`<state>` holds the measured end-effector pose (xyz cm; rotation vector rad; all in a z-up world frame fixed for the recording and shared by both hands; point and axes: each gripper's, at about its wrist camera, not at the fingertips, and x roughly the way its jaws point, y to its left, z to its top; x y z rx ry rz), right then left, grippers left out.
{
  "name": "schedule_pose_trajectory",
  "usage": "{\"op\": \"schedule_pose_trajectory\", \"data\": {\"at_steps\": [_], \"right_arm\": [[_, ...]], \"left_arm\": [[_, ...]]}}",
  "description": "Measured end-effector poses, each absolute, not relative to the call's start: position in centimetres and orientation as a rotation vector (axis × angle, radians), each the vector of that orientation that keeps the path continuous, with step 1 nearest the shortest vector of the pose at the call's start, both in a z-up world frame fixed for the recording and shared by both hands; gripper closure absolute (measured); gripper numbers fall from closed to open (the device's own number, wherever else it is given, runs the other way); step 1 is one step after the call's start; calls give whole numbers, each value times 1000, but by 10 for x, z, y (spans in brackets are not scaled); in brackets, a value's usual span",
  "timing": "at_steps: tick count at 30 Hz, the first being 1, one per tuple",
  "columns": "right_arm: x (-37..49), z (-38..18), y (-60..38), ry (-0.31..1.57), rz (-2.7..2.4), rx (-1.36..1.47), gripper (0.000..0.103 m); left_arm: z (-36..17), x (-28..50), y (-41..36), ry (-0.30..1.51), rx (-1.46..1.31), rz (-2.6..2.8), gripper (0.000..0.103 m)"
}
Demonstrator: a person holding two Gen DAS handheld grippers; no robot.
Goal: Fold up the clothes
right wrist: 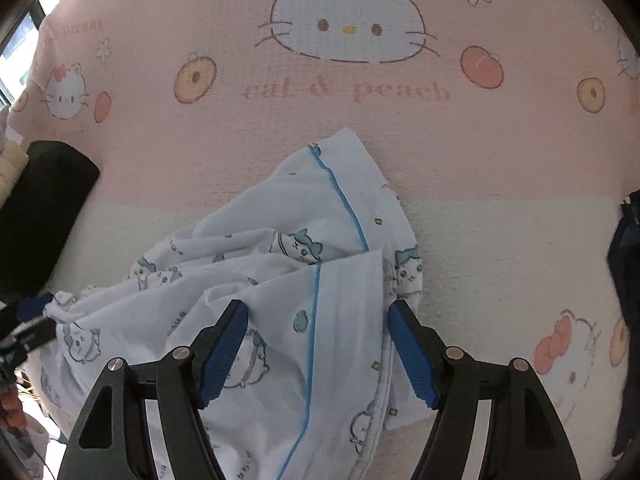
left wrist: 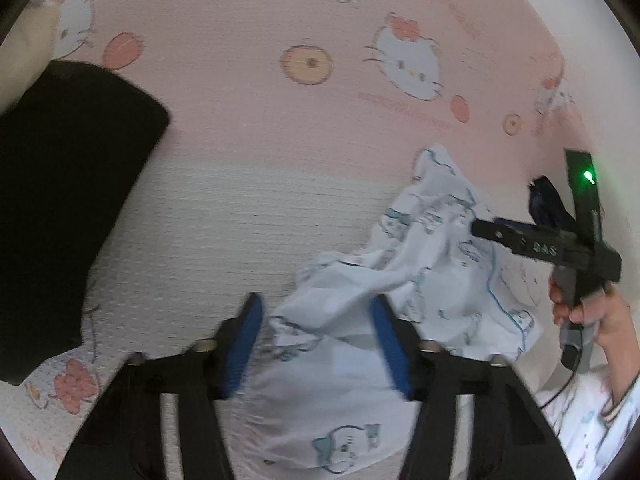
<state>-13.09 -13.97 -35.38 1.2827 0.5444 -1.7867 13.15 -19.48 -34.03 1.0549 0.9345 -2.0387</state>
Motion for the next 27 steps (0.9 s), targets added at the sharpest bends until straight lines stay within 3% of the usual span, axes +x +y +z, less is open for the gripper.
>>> {"op": "schedule_pose_trajectory", "data": {"at_steps": [4,10,12,14,17,27], "right_arm": [[-130,-362,-143,565,-1783,1288,31],[-123,-375,-144,630,-1788,1280,34],[-119,-376,-142,646,-1804,1273,59],[-117,-377,-140,614,-1787,1287,76],[-114,-377,-138,576,-1787,1300,87],[-118,-336,-104,376,-1800,1232,89]], "left_arm": [[-343,125,-189,900,1084,-2027,61],[-342,133,-188,907,1052,-2004,80],[-342,137,-190,918,1040,-1991,84],[-342,139,-190,926,1024,-1978,88],[-338,135,-189,897,1032,-1962,90],[-305,133,-180,850,978,-2017,92]]}}
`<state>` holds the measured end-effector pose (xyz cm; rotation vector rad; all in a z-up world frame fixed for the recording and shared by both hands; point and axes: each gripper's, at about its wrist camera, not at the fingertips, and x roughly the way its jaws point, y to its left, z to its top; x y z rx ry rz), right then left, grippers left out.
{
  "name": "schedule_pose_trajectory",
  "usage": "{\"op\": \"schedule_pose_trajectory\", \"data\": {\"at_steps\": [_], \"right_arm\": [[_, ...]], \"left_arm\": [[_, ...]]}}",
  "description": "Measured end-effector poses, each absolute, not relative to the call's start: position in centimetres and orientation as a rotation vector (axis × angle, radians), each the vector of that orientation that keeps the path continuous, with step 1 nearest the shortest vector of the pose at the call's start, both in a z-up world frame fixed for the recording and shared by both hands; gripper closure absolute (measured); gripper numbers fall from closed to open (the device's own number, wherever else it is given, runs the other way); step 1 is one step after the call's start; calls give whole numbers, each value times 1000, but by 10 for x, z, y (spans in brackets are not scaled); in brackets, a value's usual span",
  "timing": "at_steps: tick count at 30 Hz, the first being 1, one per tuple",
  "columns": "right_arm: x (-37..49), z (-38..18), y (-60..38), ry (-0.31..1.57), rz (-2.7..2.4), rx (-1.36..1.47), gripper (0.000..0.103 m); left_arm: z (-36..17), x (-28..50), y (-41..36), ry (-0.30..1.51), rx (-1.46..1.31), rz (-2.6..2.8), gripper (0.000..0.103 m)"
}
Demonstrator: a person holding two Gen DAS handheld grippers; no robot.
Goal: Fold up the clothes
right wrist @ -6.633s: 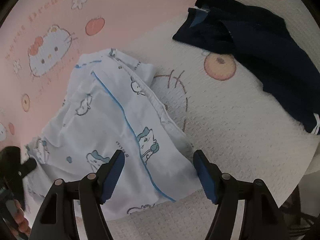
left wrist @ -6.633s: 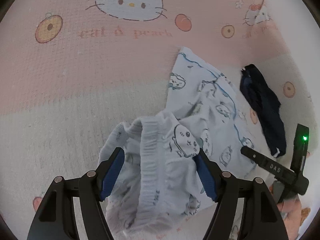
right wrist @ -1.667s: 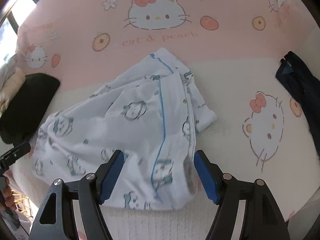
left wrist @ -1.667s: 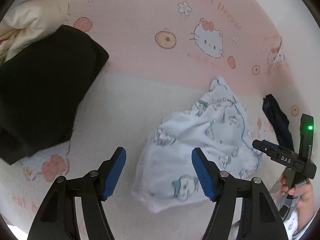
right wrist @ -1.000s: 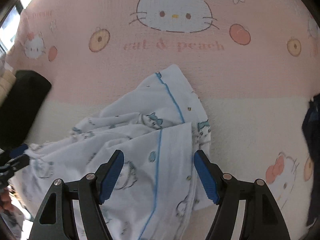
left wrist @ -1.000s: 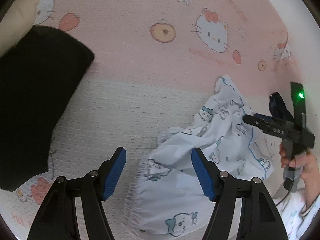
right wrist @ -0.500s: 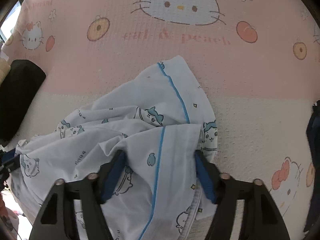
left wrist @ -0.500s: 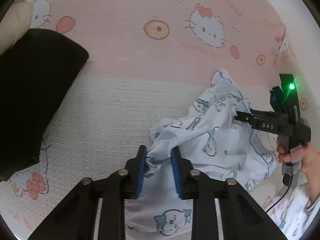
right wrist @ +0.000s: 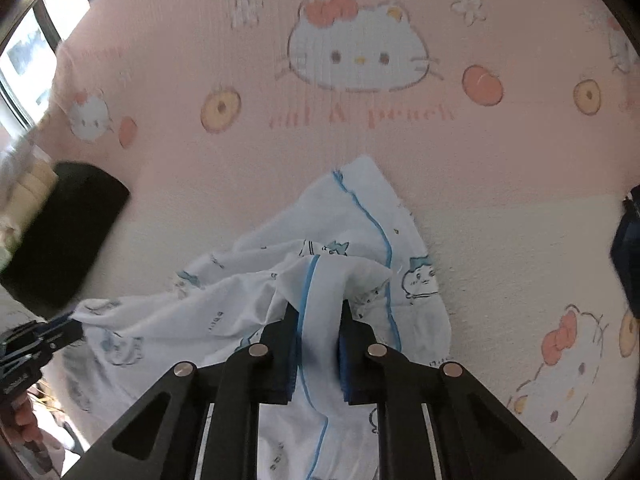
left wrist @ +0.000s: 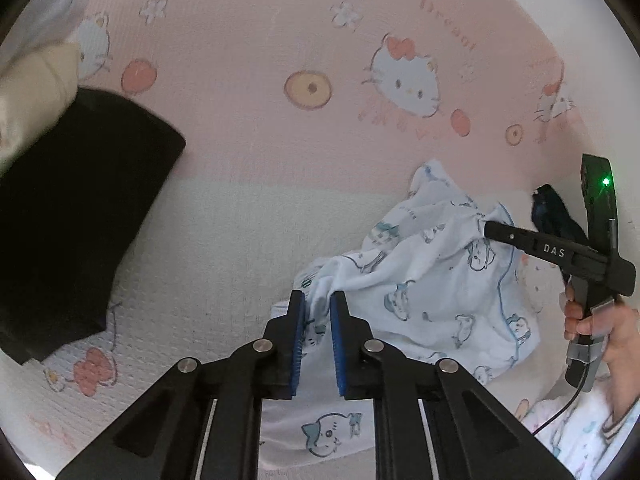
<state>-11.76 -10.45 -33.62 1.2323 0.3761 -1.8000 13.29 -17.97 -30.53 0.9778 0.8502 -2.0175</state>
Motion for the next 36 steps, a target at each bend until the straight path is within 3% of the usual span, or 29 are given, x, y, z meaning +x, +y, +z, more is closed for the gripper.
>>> {"op": "schedule_pose_trajectory", "data": {"at_steps": [6,21,22,23,25,26,28,29,36], "right_arm": [[-119,-314,-64,274,-1804,1228,89],[-69,-286,-13,271,-1845,1115,89],[-69,-285,-10,247,-1845,1118,89],[-70,-285,-9,226,-1841,1125,89],[-70,-285,-4,192,-1840,1138,87],[-69,-286,-2,196,-1837,1149,85],[-69,-291,2,222,-1867,1189,60],[-69,-293,5,230,-1898,1203,43],[-71,-302,19,199,-1929,1282,34]], "left_arm": [[-289,138,-167,805,966,-2037,92],[-280,131,-144,835,975,-2027,88],[-282,131,-144,840,989,-2014,77],[-285,131,-144,851,1000,-1994,57],[-291,137,-144,904,970,-1955,37],[-292,140,-145,935,947,-1957,37],[-297,144,-148,1006,943,-1960,37],[-297,143,-148,986,963,-1957,37],[-300,136,-142,814,1028,-1969,37]]}}
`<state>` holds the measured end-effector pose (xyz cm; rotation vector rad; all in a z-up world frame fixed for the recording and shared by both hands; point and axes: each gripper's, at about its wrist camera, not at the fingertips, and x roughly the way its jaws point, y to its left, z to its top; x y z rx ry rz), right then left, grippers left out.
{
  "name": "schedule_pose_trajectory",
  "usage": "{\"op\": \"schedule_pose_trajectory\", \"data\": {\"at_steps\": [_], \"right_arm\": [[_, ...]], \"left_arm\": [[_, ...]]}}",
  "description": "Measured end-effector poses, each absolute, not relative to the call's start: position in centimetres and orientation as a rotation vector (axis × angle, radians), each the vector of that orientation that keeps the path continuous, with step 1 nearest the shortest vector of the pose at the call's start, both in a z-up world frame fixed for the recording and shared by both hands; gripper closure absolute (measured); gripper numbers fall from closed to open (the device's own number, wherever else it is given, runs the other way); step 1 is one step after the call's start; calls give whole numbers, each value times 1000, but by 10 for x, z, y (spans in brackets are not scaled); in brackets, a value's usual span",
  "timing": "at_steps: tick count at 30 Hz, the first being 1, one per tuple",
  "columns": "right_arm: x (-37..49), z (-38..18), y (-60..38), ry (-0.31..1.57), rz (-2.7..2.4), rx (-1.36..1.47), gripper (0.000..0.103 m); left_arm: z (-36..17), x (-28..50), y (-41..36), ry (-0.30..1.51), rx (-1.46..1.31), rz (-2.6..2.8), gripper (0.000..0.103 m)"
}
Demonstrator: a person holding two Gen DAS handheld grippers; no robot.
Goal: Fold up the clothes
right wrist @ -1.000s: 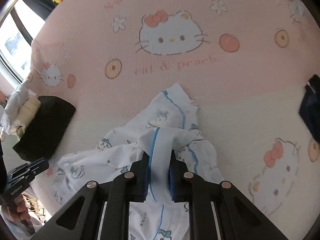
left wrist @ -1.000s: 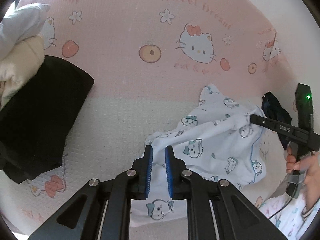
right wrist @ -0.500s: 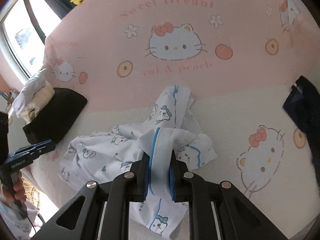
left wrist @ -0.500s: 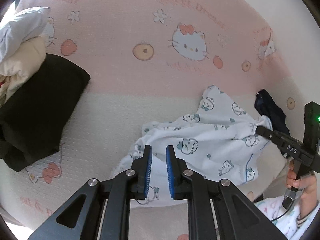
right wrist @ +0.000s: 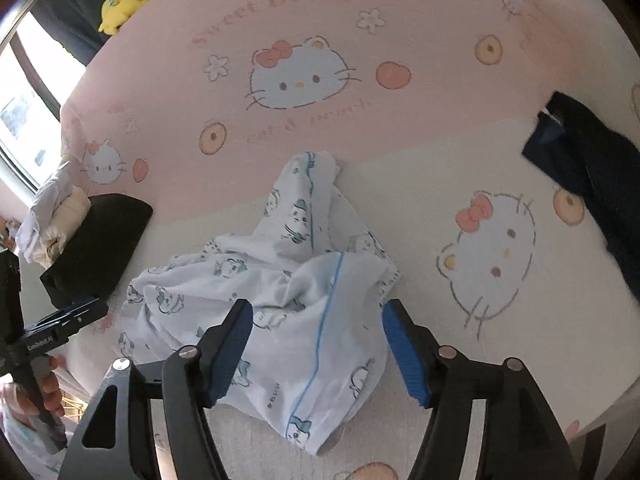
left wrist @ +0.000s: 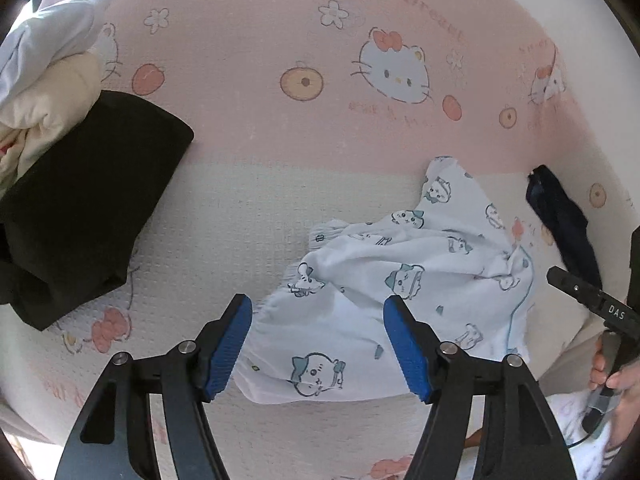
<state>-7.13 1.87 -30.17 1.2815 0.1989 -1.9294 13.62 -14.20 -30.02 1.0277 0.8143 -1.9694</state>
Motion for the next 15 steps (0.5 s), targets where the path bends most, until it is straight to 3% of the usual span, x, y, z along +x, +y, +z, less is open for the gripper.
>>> {"op": "schedule_pose_trajectory", "data": {"at_steps": [7,15], "right_arm": [[-63,-325,21,204,-1886,1402,34],[-33,-335,35,227,-1873,1470,34]], "left_arm": [[-318,135,-144,841,1085,-1947,37],[-337,157,-121,731,1213,-1946,37]]}}
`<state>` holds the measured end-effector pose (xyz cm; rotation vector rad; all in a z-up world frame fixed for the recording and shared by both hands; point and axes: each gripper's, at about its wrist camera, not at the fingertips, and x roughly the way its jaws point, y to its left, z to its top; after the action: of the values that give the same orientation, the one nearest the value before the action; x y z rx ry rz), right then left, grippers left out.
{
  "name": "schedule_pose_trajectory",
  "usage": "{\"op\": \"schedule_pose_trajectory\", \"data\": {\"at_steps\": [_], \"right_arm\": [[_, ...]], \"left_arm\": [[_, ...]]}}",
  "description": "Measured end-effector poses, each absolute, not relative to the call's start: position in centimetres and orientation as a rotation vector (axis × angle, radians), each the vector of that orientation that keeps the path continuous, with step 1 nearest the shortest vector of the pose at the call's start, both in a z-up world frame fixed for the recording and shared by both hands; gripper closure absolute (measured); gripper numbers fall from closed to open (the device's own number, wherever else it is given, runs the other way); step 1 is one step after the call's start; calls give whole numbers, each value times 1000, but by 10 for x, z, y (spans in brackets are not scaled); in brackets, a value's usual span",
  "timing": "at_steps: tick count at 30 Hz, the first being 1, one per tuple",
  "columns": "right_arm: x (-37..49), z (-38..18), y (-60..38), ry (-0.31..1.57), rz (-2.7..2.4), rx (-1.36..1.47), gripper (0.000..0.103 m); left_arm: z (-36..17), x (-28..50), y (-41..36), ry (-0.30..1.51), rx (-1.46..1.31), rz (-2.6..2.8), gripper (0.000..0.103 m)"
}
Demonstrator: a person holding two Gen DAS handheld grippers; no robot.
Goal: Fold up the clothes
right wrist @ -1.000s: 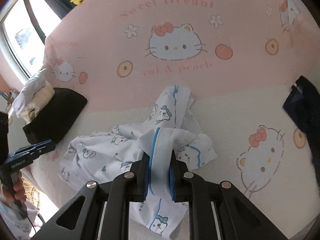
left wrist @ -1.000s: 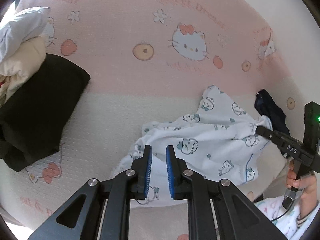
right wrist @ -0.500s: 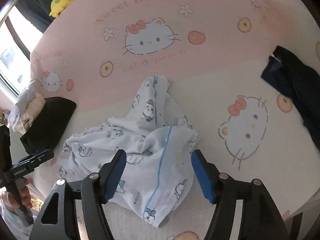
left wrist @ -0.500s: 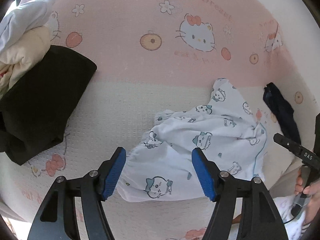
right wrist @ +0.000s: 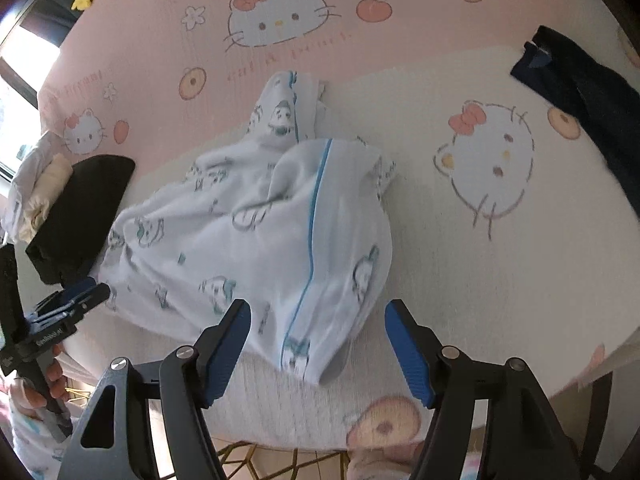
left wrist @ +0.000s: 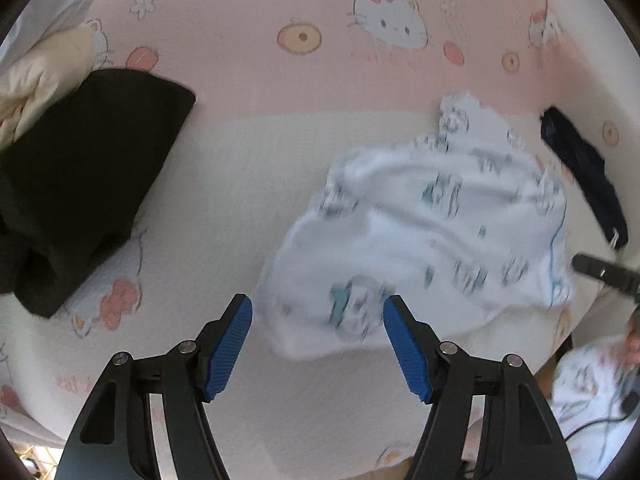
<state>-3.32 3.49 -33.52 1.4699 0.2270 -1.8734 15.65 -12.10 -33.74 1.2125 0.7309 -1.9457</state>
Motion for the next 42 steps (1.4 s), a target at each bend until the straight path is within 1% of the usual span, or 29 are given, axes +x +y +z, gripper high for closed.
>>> {"op": "schedule_pose_trajectory", "data": {"at_steps": [7,16,18,19,20,21,22,23,24,25,28,33,35,38,40,42], "right_arm": [[-17,-348,41,262,-1844,1537,34],[4,-376,11,510,-1793,1540,34],[7,-377,6,553,-1805,1506,34],[8,-377,4,563,-1806,1488,34],[7,-377,2,566,-1803,1474,37],[7,-376,0,576,-1808,1464,50],[7,-375,-1,592,-1822,1450,59],[7,-373,-2,599,-1830,1431,76],[7,-370,-3,597,-1825,1413,90],[9,-366,-5,597,-1814,1389,93],[15,-352,-8,624,-1865,1290,93],[23,-312,-6,671,-2010,1040,93],[18,-292,0,610,-2069,992,93],[2,-268,11,444,-2115,991,93],[-11,-258,12,410,-2138,979,93],[-19,-258,11,403,-2147,979,93]], "left_arm": [[-353,182,-123,844,1149,-1937,37],[-367,181,-120,866,1115,-1995,37],[-366,179,-119,863,1105,-2018,42],[-366,178,-118,861,1099,-2029,52],[-365,177,-118,860,1099,-2039,63],[-365,174,-118,856,1114,-2043,68],[-364,171,-118,838,1121,-2051,77],[-362,169,-117,819,1125,-2059,81],[-359,167,-115,796,1121,-2067,83],[-355,165,-114,768,1115,-2068,84],[-339,165,-118,730,1069,-2070,90],[-302,165,-124,645,979,-2099,91],[-285,159,-127,592,951,-2112,92],[-259,162,-126,498,908,-2137,92],[-245,163,-126,435,883,-2148,92],[-244,158,-130,421,885,-2157,92]]}}
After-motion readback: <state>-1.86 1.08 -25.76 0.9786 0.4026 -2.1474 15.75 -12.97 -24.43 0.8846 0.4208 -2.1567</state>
